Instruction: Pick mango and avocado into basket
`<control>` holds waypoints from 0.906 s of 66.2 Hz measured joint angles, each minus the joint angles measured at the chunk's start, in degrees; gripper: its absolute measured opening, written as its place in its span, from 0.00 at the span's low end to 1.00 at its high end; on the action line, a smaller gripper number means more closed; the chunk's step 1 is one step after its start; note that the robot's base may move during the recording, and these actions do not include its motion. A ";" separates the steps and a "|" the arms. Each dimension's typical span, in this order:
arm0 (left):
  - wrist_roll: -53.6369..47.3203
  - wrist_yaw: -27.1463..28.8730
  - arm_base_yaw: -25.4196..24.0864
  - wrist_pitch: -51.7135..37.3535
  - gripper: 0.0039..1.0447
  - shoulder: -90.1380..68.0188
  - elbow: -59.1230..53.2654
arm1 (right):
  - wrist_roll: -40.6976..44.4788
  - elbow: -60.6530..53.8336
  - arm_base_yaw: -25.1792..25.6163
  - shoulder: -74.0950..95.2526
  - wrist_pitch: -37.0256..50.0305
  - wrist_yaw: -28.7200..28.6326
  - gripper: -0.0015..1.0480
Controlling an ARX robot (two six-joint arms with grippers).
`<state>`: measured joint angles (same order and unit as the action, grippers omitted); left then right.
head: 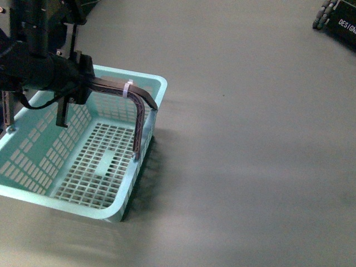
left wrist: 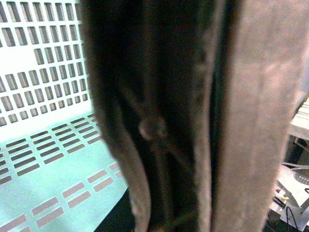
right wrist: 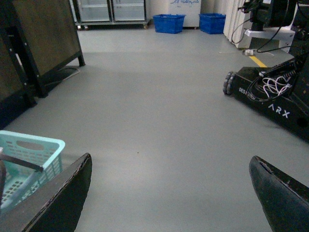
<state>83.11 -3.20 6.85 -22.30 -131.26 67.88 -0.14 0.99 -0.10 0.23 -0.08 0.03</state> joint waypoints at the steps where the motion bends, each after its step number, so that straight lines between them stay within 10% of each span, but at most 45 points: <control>1: 0.22 -0.07 -0.20 -0.28 0.14 1.40 -1.14 | 0.00 0.00 0.00 0.00 0.00 0.00 0.92; 60: 9.94 -10.25 -15.34 33.27 0.14 71.54 -17.55 | -0.02 0.00 0.00 0.00 0.00 0.00 0.92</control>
<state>93.06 -13.45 -8.49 10.96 -59.72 50.33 -0.16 0.99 -0.10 0.23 -0.08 0.03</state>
